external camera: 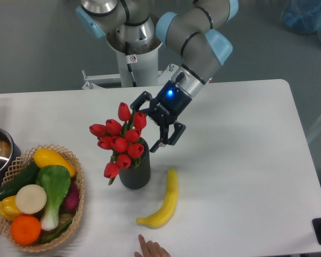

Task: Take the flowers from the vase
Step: 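Close the gripper around the tulip stems just above the vase rim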

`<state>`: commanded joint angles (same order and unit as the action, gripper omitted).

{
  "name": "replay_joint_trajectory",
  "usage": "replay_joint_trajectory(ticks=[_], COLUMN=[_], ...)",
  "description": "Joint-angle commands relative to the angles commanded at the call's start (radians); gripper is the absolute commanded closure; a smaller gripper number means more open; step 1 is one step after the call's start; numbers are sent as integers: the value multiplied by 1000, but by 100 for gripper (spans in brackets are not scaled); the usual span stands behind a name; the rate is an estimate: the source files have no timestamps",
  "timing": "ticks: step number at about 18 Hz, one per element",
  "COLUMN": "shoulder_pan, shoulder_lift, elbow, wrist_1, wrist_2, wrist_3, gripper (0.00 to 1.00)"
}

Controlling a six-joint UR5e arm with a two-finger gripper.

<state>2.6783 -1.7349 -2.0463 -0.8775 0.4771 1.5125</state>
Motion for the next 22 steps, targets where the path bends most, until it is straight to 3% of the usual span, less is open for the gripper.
replay_joint_trajectory(ticks=[14,22], shoulder_pan=[-17,-41], shoulder_lift=[-43,-83], elbow=[8,46], wrist_1=[2,3], wrist_2=[-57,-94], wrist_3=[-28,-18], gripper=[0,3])
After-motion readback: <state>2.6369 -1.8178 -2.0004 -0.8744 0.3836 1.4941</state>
